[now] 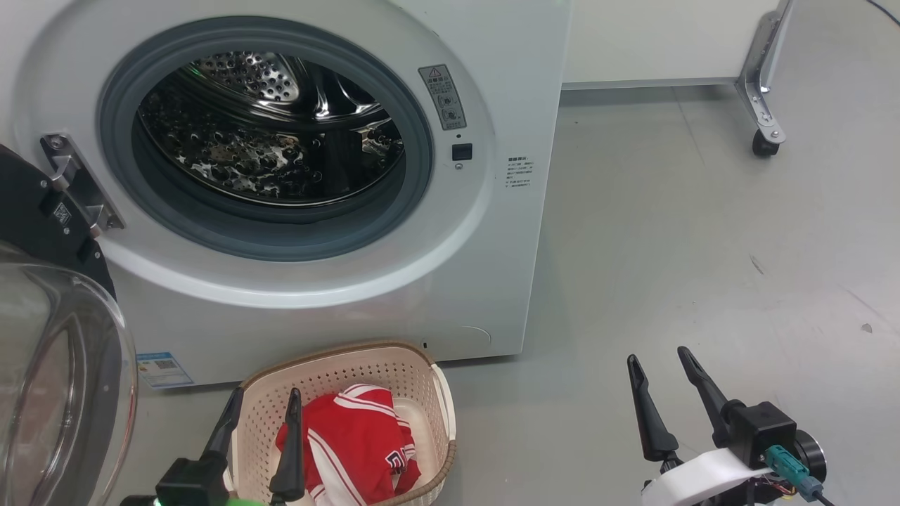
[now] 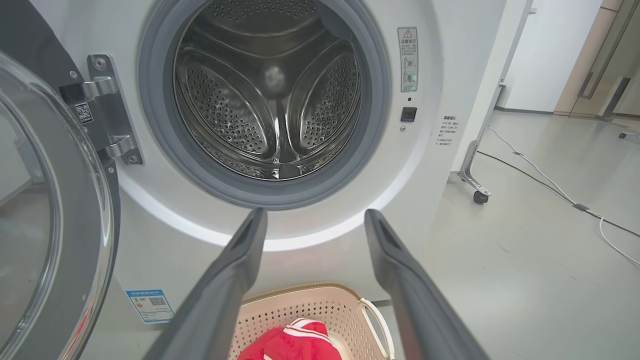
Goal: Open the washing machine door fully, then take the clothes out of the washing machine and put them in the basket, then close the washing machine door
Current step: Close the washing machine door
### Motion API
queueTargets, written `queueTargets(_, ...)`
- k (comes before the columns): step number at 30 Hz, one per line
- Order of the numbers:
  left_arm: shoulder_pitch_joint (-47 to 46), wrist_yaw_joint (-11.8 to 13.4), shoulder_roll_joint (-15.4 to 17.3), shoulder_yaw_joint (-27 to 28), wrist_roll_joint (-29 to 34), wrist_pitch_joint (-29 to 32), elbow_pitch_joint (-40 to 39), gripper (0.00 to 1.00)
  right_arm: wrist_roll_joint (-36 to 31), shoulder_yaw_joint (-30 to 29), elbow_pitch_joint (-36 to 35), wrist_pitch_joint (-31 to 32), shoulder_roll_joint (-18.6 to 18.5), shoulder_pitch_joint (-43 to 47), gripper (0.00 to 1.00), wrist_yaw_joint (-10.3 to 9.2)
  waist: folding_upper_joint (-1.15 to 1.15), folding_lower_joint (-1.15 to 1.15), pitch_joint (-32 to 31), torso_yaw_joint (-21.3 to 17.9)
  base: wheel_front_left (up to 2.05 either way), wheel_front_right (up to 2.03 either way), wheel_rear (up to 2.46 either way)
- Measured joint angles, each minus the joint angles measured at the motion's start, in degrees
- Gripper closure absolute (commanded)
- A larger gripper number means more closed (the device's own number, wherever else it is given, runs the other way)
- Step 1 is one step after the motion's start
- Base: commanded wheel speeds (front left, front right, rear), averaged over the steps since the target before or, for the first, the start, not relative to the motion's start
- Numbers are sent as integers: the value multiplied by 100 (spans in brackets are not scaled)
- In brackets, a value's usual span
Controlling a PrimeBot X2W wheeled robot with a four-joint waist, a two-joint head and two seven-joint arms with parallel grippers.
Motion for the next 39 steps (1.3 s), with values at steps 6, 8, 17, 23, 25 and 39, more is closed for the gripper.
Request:
queueTargets(6, 98, 27, 7, 0, 46, 101, -185, 0, 0, 8, -23, -1, 1, 21, 0, -3, 0, 0, -1, -18, 0, 0, 0)
queueTargets(8, 116, 46, 14, 0, 77, 151, -224, 0, 1, 8, -34, 0, 1, 23, 0, -4, 0, 0, 3, -19, 0, 0, 0)
queueTargets(17, 197, 77, 40, -9, 120, 279, -437, 0, 1, 10, -63, -1, 2, 26, 0, -9, 0, 0, 27, -11, -18, 18, 0)
queueTargets(23, 216, 98, 42, -12, 142, 372, -558, 0, 1, 12, -76, -1, 2, 26, 0, -10, 0, 0, 43, -11, -47, 47, 0)
queueTargets(25, 228, 100, 42, -12, 142, 385, -590, 0, 1, 13, -78, 0, 2, 26, 0, -10, 0, 0, 47, -12, -61, 61, 0)
queueTargets(39, 308, 102, 43, -70, 144, 495, -787, 0, 1, 16, -96, -1, 3, 27, 0, -11, 0, 0, 39, -20, -89, 89, 0)
